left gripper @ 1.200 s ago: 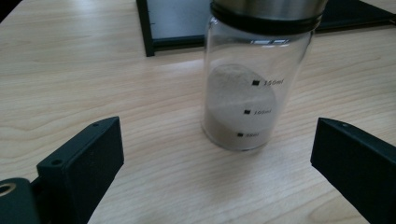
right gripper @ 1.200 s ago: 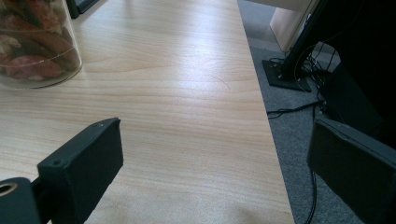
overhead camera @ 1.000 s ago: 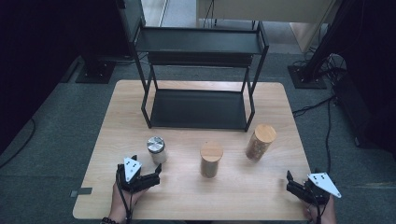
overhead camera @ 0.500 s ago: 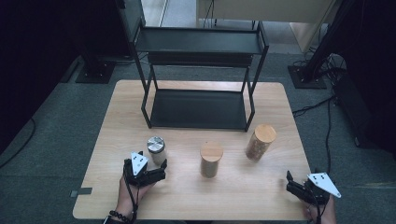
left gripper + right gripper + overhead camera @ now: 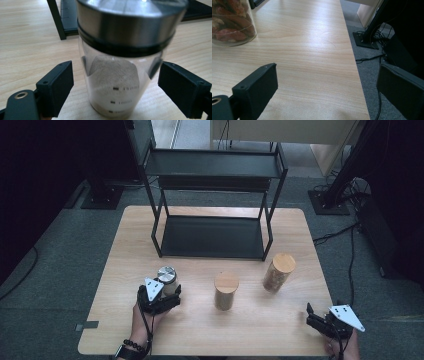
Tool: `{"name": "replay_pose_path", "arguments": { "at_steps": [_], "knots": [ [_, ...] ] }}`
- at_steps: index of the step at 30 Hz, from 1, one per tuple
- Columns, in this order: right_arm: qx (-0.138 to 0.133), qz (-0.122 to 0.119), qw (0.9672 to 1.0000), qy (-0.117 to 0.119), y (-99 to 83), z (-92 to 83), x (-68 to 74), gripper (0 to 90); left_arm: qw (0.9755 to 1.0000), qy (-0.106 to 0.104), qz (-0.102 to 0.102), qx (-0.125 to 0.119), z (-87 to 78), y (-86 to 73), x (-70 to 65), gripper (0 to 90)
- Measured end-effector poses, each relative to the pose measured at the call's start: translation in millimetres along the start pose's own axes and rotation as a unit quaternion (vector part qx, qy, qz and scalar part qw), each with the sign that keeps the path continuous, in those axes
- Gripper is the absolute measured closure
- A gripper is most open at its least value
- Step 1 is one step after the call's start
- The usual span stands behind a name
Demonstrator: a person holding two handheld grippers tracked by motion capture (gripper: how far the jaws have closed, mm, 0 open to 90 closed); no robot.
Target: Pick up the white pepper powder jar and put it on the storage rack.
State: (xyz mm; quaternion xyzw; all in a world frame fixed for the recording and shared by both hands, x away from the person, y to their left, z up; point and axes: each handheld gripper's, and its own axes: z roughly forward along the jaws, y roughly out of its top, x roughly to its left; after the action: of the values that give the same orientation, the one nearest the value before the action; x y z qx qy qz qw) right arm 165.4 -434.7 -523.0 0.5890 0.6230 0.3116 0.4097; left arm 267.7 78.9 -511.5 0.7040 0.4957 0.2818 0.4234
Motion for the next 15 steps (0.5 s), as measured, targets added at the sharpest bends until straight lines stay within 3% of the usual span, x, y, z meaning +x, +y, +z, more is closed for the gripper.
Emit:
{"name": "replay_pose_path", "arguments": {
  "at_steps": [3,5,15],
  "knots": [
    [-0.001,0.001,1.0000,0.001,-0.1,-0.3,-0.3,3.5,1.0000,0.004,-0.002,-0.001,1.9,2.7,-1.2,15.7],
    [0.000,0.001,1.0000,0.001,-0.1,-0.3,-0.3,3.5,1.0000,0.005,-0.004,0.000,2.7,3.7,-1.6,22.8],
    [0.000,0.001,1.0000,0.001,0.0,-0.1,0.1,3.5,0.9998,0.017,-0.008,0.009,5.9,7.4,-4.6,30.0]
  ]
}}
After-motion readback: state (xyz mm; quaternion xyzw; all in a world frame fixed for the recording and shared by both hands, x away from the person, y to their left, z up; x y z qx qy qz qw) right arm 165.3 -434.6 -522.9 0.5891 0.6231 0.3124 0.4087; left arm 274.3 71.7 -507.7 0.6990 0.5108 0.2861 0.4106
